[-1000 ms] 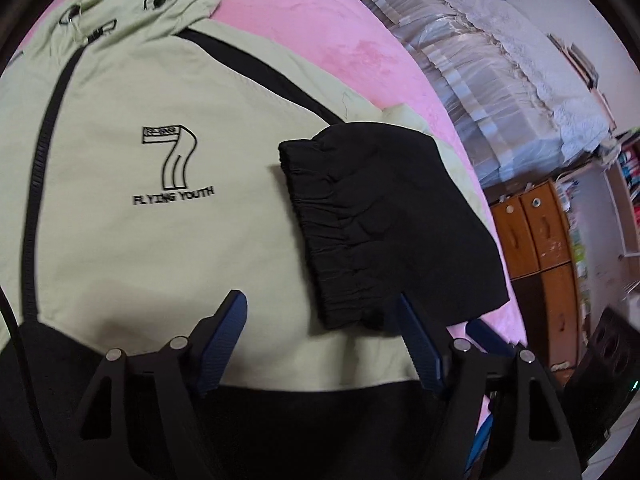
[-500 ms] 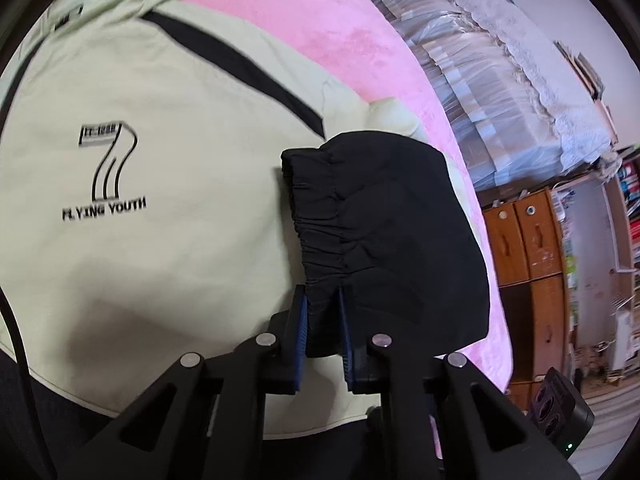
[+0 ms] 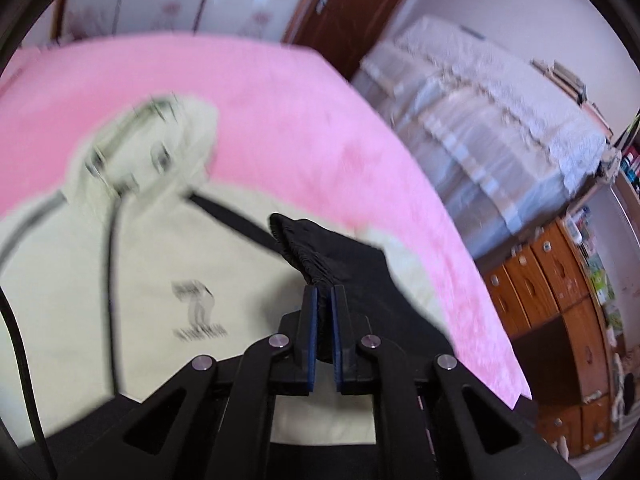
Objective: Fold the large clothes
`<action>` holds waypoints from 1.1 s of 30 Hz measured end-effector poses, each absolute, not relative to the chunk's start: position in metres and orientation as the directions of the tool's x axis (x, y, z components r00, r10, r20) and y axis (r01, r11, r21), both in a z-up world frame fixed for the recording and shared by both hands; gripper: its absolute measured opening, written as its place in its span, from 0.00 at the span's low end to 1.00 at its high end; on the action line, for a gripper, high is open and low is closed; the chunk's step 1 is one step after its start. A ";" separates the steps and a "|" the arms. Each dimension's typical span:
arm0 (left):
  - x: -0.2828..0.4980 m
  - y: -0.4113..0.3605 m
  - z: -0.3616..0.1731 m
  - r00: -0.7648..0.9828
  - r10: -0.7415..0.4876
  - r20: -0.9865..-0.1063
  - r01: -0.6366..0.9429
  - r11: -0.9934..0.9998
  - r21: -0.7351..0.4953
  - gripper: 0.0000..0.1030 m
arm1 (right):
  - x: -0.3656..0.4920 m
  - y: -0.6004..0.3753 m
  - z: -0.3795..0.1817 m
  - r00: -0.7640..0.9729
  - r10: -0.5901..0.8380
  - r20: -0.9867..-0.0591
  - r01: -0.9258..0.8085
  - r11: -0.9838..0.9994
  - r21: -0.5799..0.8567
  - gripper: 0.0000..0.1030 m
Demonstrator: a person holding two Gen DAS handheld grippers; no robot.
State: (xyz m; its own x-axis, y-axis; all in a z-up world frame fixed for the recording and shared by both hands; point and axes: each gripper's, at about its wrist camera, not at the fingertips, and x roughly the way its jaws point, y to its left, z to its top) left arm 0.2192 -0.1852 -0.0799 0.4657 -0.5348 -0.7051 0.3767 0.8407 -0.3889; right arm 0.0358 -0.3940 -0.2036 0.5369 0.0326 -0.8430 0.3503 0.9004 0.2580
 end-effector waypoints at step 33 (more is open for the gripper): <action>0.262 -0.097 -0.242 0.179 -0.665 -0.725 0.024 0.740 -0.672 0.67 | 0.087 -0.381 -0.205 0.551 -0.051 -0.833 0.330 0.930 0.161 0.58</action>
